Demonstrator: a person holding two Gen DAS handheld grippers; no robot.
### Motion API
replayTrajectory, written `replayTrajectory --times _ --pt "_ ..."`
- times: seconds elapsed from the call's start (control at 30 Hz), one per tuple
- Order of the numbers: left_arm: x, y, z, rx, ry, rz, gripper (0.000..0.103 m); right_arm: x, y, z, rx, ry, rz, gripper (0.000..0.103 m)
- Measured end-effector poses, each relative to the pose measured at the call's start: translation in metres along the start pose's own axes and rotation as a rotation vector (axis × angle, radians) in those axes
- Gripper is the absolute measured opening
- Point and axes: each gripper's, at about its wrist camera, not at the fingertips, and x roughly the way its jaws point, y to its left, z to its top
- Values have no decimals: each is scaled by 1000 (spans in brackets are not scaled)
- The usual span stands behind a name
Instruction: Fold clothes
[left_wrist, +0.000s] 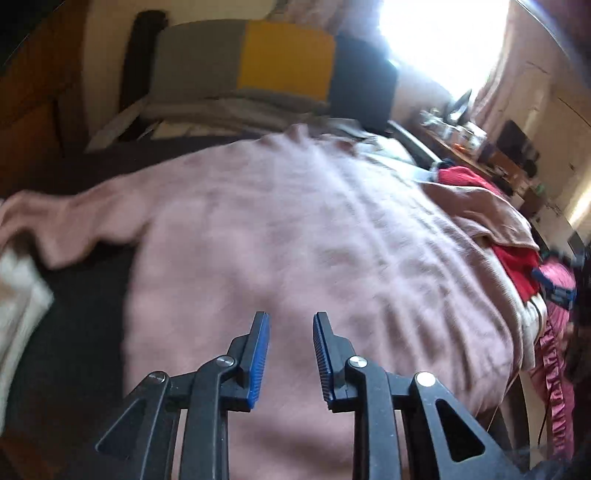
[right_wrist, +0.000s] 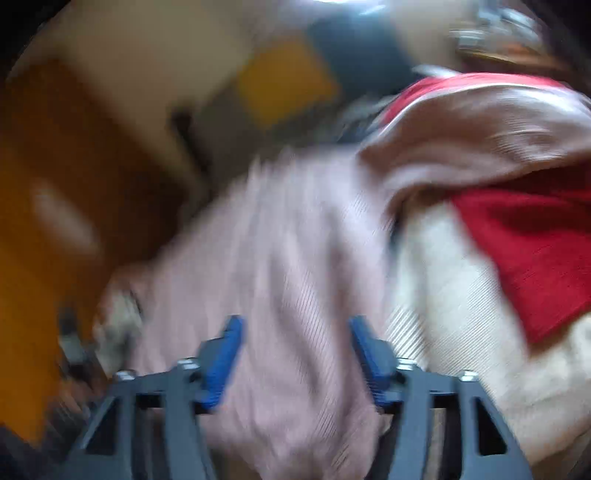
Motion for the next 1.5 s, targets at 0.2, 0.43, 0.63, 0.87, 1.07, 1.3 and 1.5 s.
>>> replayTrajectory --times 0.2,0.43,0.63,0.87,1.07,1.3,1.5 --pt "57 -66 26 132 59 -53 26 -69 -115 68 347 -361 -91 73" --pt "84 -111 27 202 117 -95 27 -94 -216 99 632 -579 -123 53" --pt "109 -117 24 183 180 -109 29 -86 -250 90 728 -616 -93 53" --pt "115 -103 23 55 170 -185 30 -87 -223 111 558 -515 -261 8" --pt "111 -108 44 -74 181 -342 31 -45 -122 132 234 -375 -181 8" --pt "126 -162 89 -108 216 -616 45 51 -55 81 121 -147 -82 8" --pt "172 -186 102 -258 324 -743 50 82 -53 60 55 -78 -114 9"
